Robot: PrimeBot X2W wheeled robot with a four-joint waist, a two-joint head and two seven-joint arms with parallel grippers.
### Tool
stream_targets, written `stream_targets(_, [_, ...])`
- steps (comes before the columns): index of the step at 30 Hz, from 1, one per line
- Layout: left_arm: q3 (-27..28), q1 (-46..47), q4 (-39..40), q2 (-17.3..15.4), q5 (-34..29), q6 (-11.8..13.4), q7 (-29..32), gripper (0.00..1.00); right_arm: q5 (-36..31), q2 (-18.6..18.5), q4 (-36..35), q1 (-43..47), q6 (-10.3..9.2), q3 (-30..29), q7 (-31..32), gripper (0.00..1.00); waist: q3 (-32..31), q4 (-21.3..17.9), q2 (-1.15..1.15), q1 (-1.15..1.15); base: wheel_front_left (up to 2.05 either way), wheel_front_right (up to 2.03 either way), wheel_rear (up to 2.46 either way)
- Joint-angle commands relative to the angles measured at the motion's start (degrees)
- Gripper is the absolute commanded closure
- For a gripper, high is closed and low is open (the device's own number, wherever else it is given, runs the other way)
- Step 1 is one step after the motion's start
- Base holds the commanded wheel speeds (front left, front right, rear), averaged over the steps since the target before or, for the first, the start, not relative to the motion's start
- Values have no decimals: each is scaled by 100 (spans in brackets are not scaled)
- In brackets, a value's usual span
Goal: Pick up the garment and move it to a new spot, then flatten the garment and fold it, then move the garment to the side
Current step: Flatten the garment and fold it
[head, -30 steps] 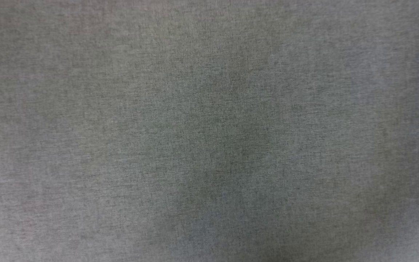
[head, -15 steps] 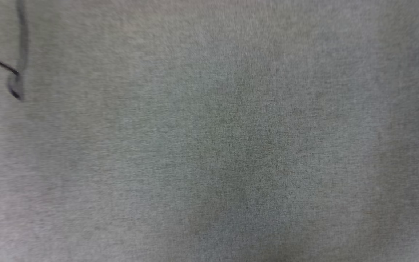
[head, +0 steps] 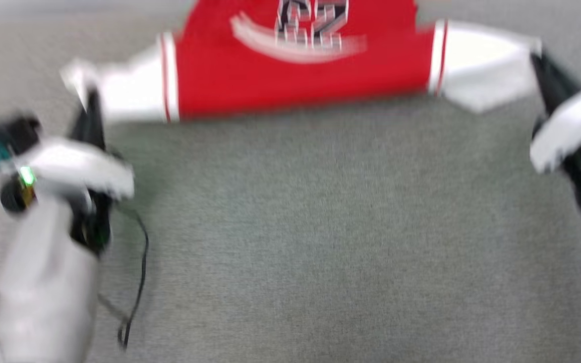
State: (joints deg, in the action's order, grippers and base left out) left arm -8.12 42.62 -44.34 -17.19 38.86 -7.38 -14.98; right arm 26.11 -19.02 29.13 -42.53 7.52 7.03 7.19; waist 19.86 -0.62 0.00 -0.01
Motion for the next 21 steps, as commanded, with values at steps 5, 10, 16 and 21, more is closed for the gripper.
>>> stream_targets(5, [62, -1103, 246, 27, -27, 68, -26, 100, 265, -124, -428, 1248, -6, -253, 90, 100, -953, 167, 0, 1, 0, 0, 0])
stream_targets(10, [45, -2100, 621, -145, -42, 197, 97, 100, 330, -171, -1014, 2472, -8, -599, 455, 100, -1342, 129, 0, 1, 0, 0, 0])
stream_targets(16, [92, -3309, 1393, -277, 32, 548, 422, 100, 281, 51, -1824, 3877, -9, -1004, 1049, 100, -1705, 111, 0, 1, 0, 0, 0])
stream_targets(21, [103, -4310, 2163, -282, 82, 945, 724, 100, 150, 219, -2385, 4888, -8, -1145, 1643, 100, -1952, 126, 0, 1, 0, 0, 0])
